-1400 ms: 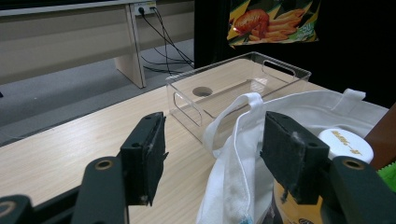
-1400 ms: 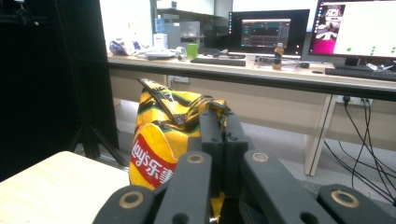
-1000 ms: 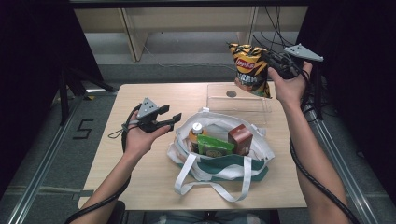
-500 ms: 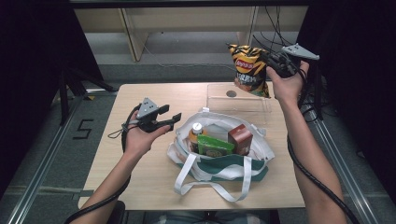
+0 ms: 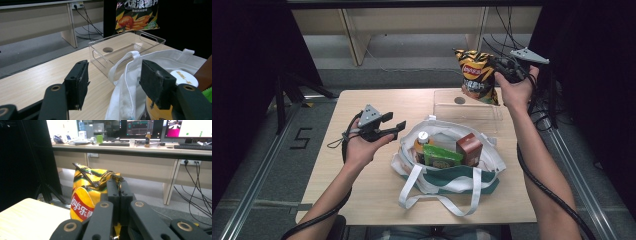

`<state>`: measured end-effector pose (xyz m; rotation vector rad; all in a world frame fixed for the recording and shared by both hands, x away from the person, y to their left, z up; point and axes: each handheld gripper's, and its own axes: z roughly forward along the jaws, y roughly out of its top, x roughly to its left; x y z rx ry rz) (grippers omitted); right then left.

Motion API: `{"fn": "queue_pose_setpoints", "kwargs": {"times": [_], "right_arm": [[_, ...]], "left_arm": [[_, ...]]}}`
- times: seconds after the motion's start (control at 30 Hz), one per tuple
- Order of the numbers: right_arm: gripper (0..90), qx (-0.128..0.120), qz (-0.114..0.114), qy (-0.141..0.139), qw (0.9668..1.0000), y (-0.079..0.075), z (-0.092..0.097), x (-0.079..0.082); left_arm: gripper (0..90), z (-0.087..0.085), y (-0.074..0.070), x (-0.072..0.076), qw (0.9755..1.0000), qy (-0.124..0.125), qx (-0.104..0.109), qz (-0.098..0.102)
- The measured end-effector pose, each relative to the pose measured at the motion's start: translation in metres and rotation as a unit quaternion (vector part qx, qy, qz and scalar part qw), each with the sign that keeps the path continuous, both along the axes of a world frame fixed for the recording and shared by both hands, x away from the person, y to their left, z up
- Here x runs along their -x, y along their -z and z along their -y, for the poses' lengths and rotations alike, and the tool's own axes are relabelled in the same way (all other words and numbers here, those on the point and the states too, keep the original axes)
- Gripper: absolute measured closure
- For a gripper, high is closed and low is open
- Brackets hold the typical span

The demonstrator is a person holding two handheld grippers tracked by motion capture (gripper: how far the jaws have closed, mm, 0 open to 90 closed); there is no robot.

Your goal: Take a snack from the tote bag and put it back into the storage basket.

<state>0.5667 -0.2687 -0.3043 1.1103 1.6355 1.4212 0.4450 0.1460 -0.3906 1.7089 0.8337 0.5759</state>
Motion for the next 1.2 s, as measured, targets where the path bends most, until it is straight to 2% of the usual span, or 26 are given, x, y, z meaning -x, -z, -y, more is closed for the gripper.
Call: {"fn": "queue_pose_setpoints", "kwargs": {"times": [0.03, 0.07, 0.2, 0.23, 0.43, 0.47, 0.53, 0.63, 0.67, 0.9, 1.0, 1.17, 1.2], "right_arm": [[90.0, -0.006, -0.006, 0.002, 1.0000, 0.000, -0.001, 0.000], [90.0, -0.003, -0.001, -0.001, 1.0000, 0.001, -0.001, -0.001], [90.0, -0.005, -0.006, 0.002, 1.0000, 0.002, -0.001, -0.003], [90.0, -0.006, -0.012, 0.004, 0.9999, 0.002, -0.002, -0.003], [90.0, -0.002, -0.012, 0.000, 0.9999, 0.004, -0.002, -0.006], [90.0, -0.001, -0.005, 0.000, 1.0000, 0.005, -0.002, -0.008], [90.0, -0.005, -0.014, 0.000, 0.9999, 0.005, -0.004, -0.008], [90.0, -0.001, -0.012, -0.002, 0.9999, 0.005, -0.005, -0.009], [90.0, -0.008, -0.018, -0.002, 0.9998, 0.005, -0.007, -0.010], [90.0, -0.002, -0.015, -0.004, 0.9999, 0.009, -0.009, -0.014], [90.0, -0.006, -0.025, -0.002, 0.9997, 0.011, -0.010, -0.015], [90.0, -0.001, -0.023, -0.002, 0.9997, 0.015, -0.009, -0.019], [90.0, -0.008, -0.028, -0.001, 0.9996, 0.016, -0.011, -0.019]], "left_arm": [[39.3, 0.000, 0.000, 0.000, 1.0000, 0.000, -0.001, 0.000], [39.3, 0.000, 0.000, 0.000, 1.0000, 0.000, -0.001, -0.001], [39.3, 0.000, 0.000, 0.000, 1.0000, 0.000, -0.001, -0.001], [39.3, 0.000, 0.000, 0.000, 1.0000, 0.000, -0.001, 0.000], [39.4, 0.000, 0.000, 0.000, 1.0000, 0.000, -0.001, -0.001], [39.3, 0.000, 0.000, 0.000, 1.0000, 0.000, -0.001, -0.001], [39.3, 0.000, 0.000, 0.000, 1.0000, 0.000, -0.001, -0.001], [39.3, 0.000, 0.000, 0.000, 1.0000, 0.000, -0.001, -0.001], [39.3, 0.000, 0.000, 0.000, 1.0000, 0.000, -0.001, -0.001], [39.4, 0.000, 0.000, 0.000, 1.0000, 0.000, 0.000, 0.001], [39.3, 0.000, 0.000, 0.000, 1.0000, 0.001, -0.001, 0.000], [39.3, 0.000, 0.000, 0.000, 1.0000, 0.001, -0.001, -0.001], [39.4, 0.000, 0.000, 0.000, 1.0000, 0.001, -0.001, -0.001]]}}
